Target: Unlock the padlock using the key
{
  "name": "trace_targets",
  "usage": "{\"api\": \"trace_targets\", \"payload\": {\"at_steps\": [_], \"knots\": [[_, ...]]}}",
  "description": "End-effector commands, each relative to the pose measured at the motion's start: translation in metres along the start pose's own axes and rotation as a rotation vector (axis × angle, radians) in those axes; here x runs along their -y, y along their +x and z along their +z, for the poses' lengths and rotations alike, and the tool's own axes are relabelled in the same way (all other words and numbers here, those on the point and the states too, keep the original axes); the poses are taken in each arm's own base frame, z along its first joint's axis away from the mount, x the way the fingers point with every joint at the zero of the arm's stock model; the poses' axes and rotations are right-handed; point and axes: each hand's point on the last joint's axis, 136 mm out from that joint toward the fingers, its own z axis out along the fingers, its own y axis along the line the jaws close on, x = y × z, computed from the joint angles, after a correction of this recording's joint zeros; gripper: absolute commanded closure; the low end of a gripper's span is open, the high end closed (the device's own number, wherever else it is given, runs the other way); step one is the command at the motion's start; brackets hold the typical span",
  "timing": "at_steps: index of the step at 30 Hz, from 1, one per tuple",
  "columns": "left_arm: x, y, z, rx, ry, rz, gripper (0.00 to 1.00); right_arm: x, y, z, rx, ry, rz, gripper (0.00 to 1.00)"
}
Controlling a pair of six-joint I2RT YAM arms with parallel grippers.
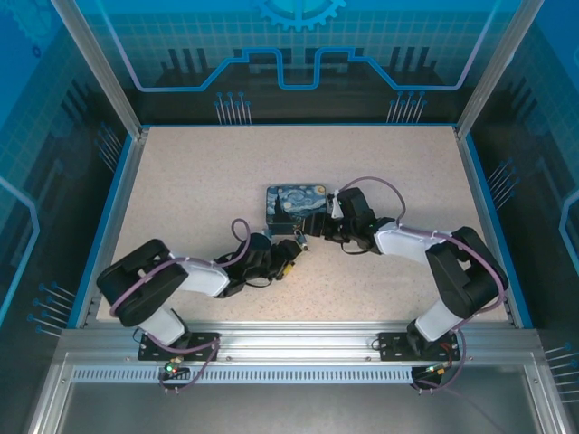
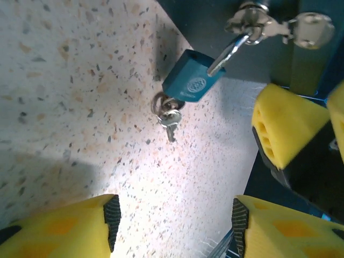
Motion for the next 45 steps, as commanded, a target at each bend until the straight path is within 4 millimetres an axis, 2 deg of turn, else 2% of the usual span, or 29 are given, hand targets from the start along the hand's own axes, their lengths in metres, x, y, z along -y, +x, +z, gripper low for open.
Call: {"api": "trace_targets", "payload": {"at_steps": [1, 3, 4, 7, 10, 14, 18, 22, 25, 29, 32, 39, 45], "knots": [[0.011, -0.007, -0.018, 0.025, -0.003, 0.061, 0.39, -0.006, -0.023, 0.001, 0.033, -0.013, 0.002, 0.38], [0.021, -0.013, -0.03, 0.049, -0.009, 0.098, 0.38, -0.003, -0.028, 0.003, 0.03, -0.006, 0.004, 0.38], [0.027, -0.016, -0.036, 0.062, -0.013, 0.121, 0.37, -0.009, -0.04, 0.002, 0.043, -0.014, -0.001, 0.38], [0.044, -0.025, -0.055, 0.106, -0.024, 0.184, 0.35, -0.01, -0.053, 0.004, 0.042, -0.021, 0.005, 0.38], [0.053, -0.035, -0.069, 0.14, -0.023, 0.206, 0.34, -0.017, -0.059, 0.003, 0.039, -0.043, -0.003, 0.39], [0.056, -0.045, -0.077, 0.165, -0.025, 0.212, 0.34, -0.027, -0.053, -0.008, 0.051, -0.074, -0.023, 0.39], [0.057, -0.051, -0.081, 0.18, -0.039, 0.242, 0.33, -0.027, -0.04, -0.019, 0.058, -0.074, -0.037, 0.39], [0.06, -0.061, -0.084, 0.2, -0.048, 0.266, 0.32, -0.012, -0.019, -0.021, 0.048, -0.025, -0.044, 0.39], [0.063, -0.068, -0.087, 0.216, -0.055, 0.282, 0.31, -0.001, -0.006, -0.014, 0.033, 0.006, -0.043, 0.41], [0.069, -0.077, -0.09, 0.236, -0.053, 0.292, 0.29, 0.003, 0.009, 0.003, 0.002, 0.016, -0.057, 0.55], [0.071, -0.084, -0.092, 0.246, -0.053, 0.288, 0.29, 0.007, 0.016, 0.016, -0.008, 0.035, -0.061, 0.58], [0.074, -0.098, -0.091, 0.258, -0.052, 0.276, 0.29, 0.019, 0.022, 0.04, -0.001, 0.06, -0.039, 0.59], [0.074, -0.104, -0.089, 0.257, -0.043, 0.259, 0.29, 0.017, 0.024, 0.055, 0.019, 0.032, -0.047, 0.59]]}}
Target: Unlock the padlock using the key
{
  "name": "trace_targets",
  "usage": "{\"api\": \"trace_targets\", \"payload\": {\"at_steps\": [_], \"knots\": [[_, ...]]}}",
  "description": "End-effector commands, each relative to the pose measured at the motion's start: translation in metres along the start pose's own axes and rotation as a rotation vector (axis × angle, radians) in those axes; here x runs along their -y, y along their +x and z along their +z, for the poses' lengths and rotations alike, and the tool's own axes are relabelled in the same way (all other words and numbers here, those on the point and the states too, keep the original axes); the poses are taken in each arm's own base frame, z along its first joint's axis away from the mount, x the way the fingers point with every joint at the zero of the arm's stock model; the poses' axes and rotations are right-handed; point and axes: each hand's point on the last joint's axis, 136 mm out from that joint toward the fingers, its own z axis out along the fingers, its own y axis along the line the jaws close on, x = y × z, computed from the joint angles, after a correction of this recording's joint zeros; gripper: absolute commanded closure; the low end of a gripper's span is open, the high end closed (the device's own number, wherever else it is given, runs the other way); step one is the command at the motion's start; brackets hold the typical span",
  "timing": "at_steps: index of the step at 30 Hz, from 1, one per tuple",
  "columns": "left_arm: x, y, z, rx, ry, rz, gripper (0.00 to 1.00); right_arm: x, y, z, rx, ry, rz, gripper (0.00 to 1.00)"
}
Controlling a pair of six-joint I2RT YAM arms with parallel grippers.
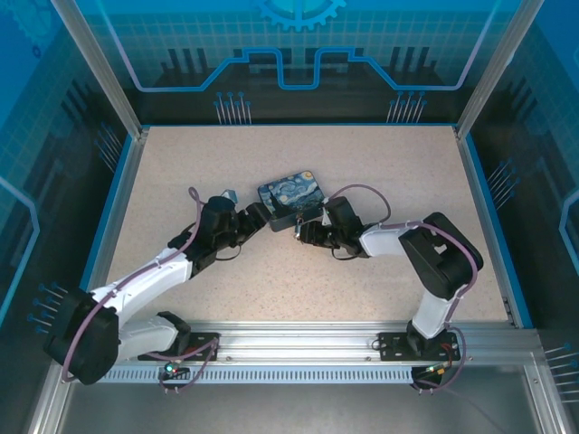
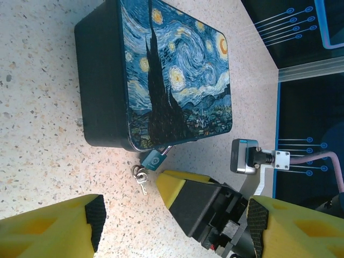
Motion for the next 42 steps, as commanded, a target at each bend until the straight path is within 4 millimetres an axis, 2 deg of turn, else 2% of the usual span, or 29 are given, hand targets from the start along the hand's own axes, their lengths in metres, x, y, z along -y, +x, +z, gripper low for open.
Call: {"api": "trace_targets", "payload": {"at_steps": [1, 11, 27, 42], "knots": [[0.011, -0.007, 0.001, -0.008, 0.033, 0.008, 0.29, -0.001, 0.004, 0.013, 0.018, -0.014, -0.006, 0.59], [0.001, -0.011, 0.002, -0.016, 0.034, -0.021, 0.29, -0.002, 0.011, 0.029, 0.011, -0.02, -0.002, 0.61], [-0.003, -0.012, 0.003, -0.019, 0.038, -0.053, 0.29, 0.009, 0.028, 0.031, 0.018, 0.027, -0.006, 0.65], [-0.003, -0.013, 0.003, -0.014, 0.044, -0.064, 0.29, 0.015, 0.033, 0.027, 0.011, 0.049, -0.009, 0.8]]}}
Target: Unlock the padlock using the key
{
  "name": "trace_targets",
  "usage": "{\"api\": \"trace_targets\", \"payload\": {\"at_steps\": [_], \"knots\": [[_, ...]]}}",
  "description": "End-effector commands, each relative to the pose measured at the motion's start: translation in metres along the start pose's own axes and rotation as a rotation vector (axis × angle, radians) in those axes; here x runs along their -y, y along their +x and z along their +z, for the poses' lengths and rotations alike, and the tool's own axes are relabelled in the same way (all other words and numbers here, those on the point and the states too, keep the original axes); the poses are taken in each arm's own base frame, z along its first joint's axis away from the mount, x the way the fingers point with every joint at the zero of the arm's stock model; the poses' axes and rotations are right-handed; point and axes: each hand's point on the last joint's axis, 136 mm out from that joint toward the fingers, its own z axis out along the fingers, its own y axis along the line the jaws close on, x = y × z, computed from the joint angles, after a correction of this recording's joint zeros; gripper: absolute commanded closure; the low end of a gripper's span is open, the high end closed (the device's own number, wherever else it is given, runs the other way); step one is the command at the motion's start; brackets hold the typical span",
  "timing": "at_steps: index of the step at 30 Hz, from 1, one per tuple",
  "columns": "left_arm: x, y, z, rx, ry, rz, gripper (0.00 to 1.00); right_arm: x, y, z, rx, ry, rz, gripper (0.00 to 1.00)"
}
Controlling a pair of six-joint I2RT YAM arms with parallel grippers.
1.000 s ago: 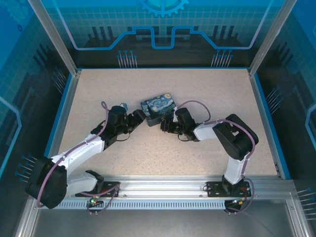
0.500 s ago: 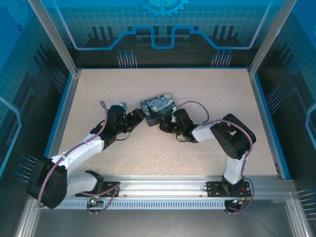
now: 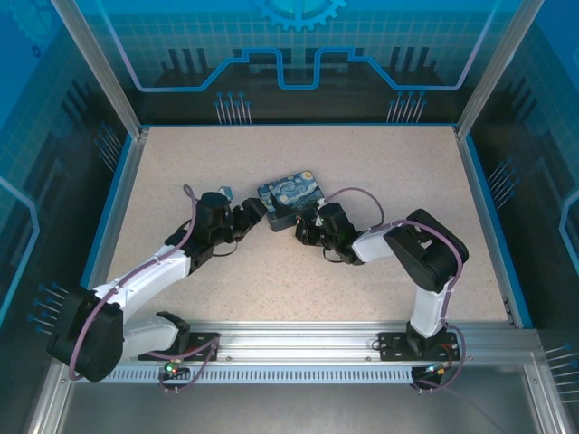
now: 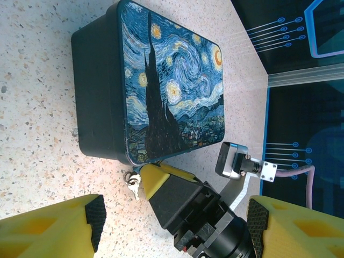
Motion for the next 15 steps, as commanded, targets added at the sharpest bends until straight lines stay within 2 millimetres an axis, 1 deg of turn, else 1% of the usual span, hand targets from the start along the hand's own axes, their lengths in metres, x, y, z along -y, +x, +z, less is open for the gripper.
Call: {"api": "trace_targets", "payload": {"at_steps": [1, 6, 11, 13, 15], "knots": [[-0.003, 0.001, 0.002, -0.01, 0.005, -0.015, 0.29, 0.025, 0.044, 0.0, -0.13, 0.086, 0.014, 0.83], [-0.003, -0.001, 0.0, -0.004, 0.004, -0.006, 0.29, 0.025, 0.043, -0.006, -0.136, 0.096, -0.009, 0.9], [-0.003, -0.002, -0.003, 0.003, -0.006, 0.02, 0.29, 0.026, 0.038, -0.015, -0.13, 0.11, -0.03, 0.94], [-0.002, -0.003, -0.005, 0.006, -0.009, 0.035, 0.29, 0.028, 0.037, -0.02, -0.13, 0.119, -0.031, 0.95], [-0.001, -0.004, -0.006, 0.009, -0.014, 0.05, 0.29, 0.031, 0.036, -0.024, -0.129, 0.128, -0.032, 0.98]]}}
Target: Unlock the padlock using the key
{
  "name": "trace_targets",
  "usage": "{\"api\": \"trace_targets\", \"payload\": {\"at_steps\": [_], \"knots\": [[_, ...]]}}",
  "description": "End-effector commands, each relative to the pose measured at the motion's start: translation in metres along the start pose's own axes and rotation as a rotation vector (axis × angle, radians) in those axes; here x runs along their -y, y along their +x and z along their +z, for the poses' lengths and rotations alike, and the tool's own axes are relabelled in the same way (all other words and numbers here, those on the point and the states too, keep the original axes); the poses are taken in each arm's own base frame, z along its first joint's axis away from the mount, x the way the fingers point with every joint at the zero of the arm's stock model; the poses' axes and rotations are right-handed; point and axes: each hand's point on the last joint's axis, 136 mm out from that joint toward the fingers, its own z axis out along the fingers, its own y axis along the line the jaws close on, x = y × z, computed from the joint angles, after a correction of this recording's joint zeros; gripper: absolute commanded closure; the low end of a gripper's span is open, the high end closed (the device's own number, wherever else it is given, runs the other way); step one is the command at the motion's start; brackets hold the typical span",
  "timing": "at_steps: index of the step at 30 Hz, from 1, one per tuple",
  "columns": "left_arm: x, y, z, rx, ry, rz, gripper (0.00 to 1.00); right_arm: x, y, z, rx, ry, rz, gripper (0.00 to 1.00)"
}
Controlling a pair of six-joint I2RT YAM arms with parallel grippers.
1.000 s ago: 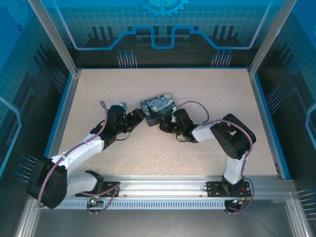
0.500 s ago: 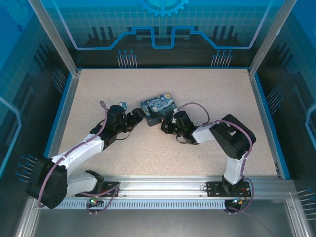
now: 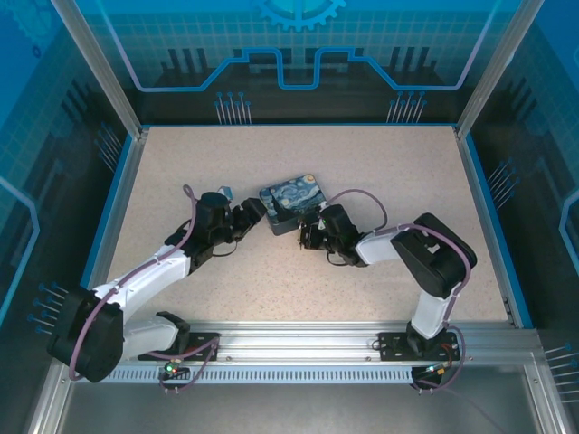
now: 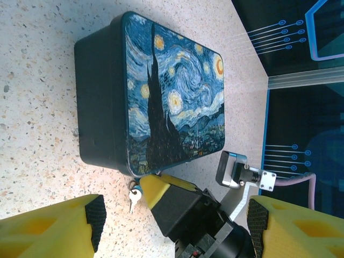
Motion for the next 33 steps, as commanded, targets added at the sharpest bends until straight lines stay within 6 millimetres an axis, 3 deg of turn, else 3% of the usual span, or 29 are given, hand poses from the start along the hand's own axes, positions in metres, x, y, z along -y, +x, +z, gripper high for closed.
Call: {"api": "trace_targets", "payload": {"at_steps": [1, 10, 15, 27, 33], "knots": [[0.002, -0.005, -0.007, 0.014, -0.009, 0.048, 0.29, 0.025, 0.025, -0.009, -0.088, 0.093, -0.014, 0.99], [0.002, -0.012, -0.016, 0.034, -0.093, 0.18, 0.29, 0.038, 0.025, -0.024, -0.103, 0.125, -0.001, 1.0], [0.004, -0.015, -0.011, 0.033, -0.151, 0.272, 0.29, 0.041, 0.031, -0.03, -0.124, 0.138, 0.016, 1.0], [0.001, 0.004, 0.04, -0.066, -0.307, 0.472, 0.28, 0.053, 0.031, -0.054, -0.109, 0.17, 0.046, 1.0], [0.0, 0.014, 0.056, -0.085, -0.378, 0.583, 0.28, 0.053, 0.03, -0.057, -0.103, 0.167, 0.062, 1.0]]}}
